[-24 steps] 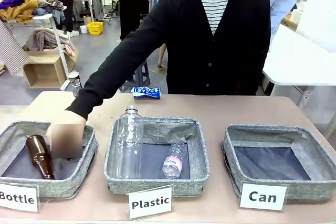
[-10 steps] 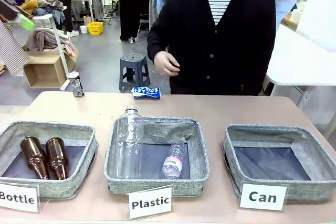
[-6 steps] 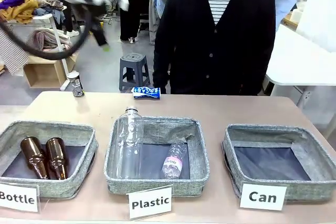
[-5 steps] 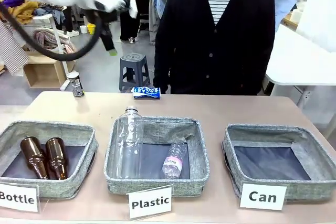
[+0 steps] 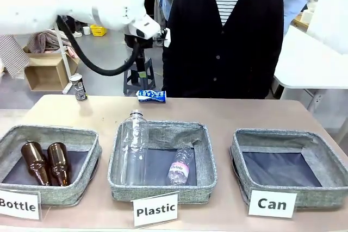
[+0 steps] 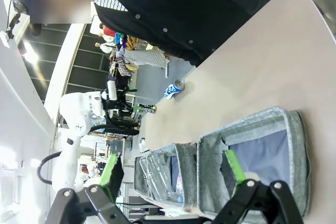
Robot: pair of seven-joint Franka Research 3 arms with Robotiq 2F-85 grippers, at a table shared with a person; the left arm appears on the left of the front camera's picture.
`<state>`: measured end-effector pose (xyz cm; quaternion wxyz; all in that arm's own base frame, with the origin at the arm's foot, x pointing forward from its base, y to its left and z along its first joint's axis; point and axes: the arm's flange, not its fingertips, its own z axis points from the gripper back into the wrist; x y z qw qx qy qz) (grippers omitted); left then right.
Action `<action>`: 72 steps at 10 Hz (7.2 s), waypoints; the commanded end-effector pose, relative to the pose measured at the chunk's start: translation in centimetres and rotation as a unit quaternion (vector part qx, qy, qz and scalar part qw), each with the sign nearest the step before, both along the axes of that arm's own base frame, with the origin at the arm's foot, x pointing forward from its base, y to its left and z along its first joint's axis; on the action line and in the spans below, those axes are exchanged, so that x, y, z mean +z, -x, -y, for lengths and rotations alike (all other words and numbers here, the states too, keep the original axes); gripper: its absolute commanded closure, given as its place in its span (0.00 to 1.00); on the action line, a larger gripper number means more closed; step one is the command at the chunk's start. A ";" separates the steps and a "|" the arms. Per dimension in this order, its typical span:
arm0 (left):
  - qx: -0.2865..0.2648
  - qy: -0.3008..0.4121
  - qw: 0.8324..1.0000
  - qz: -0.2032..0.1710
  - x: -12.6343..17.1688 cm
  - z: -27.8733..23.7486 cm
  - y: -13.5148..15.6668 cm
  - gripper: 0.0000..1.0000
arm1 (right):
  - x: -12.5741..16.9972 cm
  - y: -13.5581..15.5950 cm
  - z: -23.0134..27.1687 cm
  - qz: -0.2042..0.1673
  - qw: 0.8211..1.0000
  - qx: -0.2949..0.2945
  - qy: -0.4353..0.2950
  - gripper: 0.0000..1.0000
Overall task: Sort the can waste into the basket.
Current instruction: Pick up the can waste from the table and place it in the right Fabric basket.
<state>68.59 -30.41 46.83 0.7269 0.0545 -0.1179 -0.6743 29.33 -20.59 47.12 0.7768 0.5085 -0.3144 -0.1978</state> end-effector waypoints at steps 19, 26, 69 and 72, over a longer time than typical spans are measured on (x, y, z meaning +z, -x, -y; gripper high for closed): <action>-0.008 0.007 0.999 -0.053 -15.2 3.0 -11.6 0.00 | -0.1 -0.2 0.1 0.019 1.000 0.001 0.000 0.00; 0.014 -0.006 0.998 -0.066 -15.9 4.3 -12.1 0.00 | -0.1 -0.2 0.1 0.019 1.000 0.001 0.000 0.00; -0.104 0.117 0.981 -0.117 7.7 -15.5 25.1 0.59 | 0.0 0.0 0.0 0.000 1.000 0.000 0.000 0.00; -0.266 0.225 0.932 -0.102 8.3 2.6 27.1 0.59 | 6.5 4.9 3.4 -0.064 0.987 0.012 0.149 0.00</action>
